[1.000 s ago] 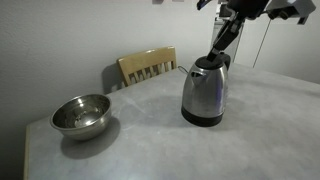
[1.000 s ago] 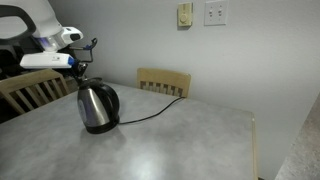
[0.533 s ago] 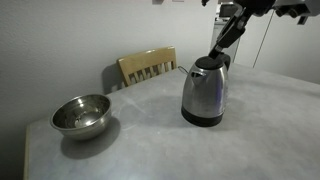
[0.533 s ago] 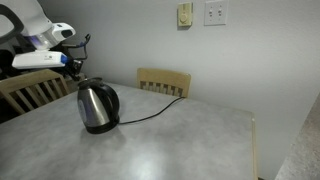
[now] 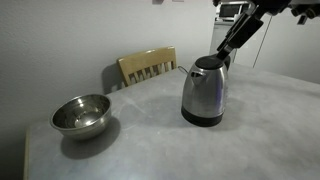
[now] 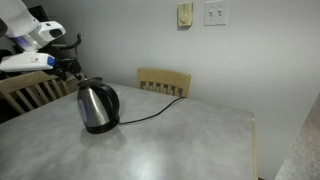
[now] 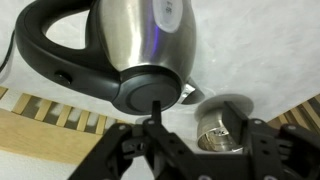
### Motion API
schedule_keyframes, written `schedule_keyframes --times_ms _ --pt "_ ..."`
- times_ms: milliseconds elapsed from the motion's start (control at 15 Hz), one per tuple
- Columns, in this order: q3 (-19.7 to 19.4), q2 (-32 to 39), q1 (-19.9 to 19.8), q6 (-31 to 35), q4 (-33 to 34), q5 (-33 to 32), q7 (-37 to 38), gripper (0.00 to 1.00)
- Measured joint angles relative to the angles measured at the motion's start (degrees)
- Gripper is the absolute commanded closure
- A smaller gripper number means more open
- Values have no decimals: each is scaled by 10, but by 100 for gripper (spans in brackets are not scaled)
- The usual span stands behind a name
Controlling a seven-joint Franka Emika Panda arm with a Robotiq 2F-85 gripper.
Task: Close the lid of the kettle
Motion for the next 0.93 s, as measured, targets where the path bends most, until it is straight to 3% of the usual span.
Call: schedule_keyframes --times_ms 133,933 --pt "2 -8 2 20 -11 1 13 0" --pt "8 -32 32 87 -43 32 41 0"
